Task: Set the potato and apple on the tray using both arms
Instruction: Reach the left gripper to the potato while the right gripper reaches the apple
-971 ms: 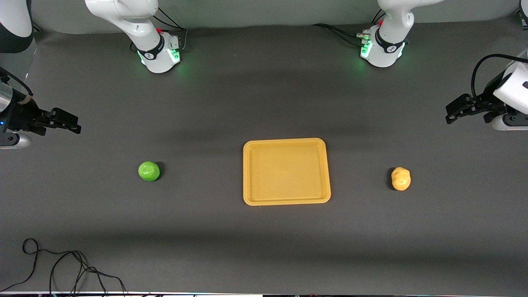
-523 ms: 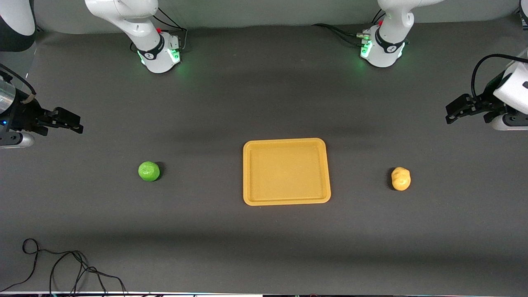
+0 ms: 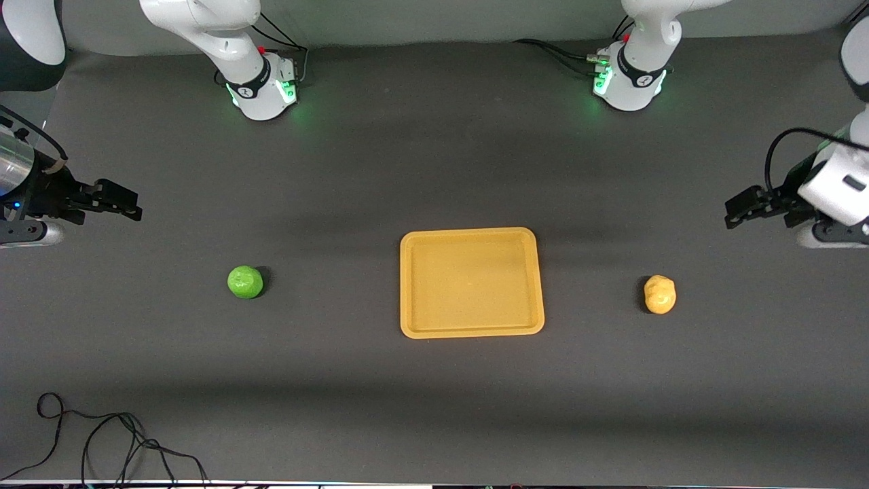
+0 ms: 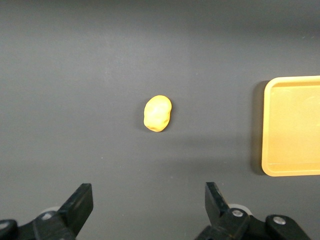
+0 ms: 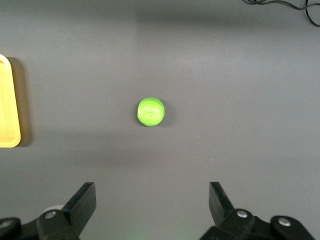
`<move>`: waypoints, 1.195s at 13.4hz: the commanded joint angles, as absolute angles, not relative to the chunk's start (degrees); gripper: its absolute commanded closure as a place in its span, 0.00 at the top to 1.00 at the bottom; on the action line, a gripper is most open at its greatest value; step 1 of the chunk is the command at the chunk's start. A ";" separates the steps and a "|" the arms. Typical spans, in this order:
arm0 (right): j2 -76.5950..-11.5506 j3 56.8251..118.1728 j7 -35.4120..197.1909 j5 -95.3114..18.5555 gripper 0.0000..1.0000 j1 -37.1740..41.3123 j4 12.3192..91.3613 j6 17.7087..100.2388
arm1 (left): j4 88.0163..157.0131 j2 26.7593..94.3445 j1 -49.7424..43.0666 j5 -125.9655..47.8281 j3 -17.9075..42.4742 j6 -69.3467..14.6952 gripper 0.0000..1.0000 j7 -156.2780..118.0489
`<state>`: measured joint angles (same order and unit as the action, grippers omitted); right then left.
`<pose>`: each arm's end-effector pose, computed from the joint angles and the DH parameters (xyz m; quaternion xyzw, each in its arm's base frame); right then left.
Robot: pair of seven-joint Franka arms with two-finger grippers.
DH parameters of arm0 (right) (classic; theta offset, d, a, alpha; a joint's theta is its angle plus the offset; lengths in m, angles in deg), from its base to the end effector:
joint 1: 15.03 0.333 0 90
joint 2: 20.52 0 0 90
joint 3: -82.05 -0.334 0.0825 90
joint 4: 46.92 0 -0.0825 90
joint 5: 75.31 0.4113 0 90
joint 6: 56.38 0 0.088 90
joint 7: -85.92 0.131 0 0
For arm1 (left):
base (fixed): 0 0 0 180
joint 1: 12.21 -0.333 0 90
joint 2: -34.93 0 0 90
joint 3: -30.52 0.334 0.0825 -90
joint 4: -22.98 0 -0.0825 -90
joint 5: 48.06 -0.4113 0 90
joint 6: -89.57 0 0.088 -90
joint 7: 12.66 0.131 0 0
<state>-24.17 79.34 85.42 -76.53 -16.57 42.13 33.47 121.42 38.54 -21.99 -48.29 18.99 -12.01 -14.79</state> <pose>0.5996 0.0086 0.5890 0.9995 0.0148 -0.0248 0.0093 0.6093 -0.0155 0.5250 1.0000 0.0031 -0.0036 0.0042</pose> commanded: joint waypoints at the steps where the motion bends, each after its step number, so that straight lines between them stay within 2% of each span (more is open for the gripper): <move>1: -23.16 79.94 84.43 -76.89 1.00 -16.17 42.29 33.97 | 119.48 45.46 -20.83 -51.39 19.18 -14.04 1.00 -14.86; 5: -22.89 79.94 84.96 -75.22 1.00 -16.00 44.57 35.72 | 119.57 53.19 -19.60 -51.49 19.10 -23.95 1.00 -14.86; 9: -22.54 79.76 84.95 -75.22 1.00 -15.91 51.94 43.35 | 120.27 63.39 -19.07 -54.92 19.10 -34.94 1.00 -14.69; 12: -23.33 79.76 84.26 -75.48 1.00 -15.12 57.13 49.85 | 121.94 66.74 -17.76 -57.27 19.18 -36.98 1.00 -14.69; 16: -23.42 79.68 84.34 -75.40 0.99 -14.24 68.72 63.91 | 125.01 67.71 -18.36 -61.68 19.18 -38.83 1.00 -13.90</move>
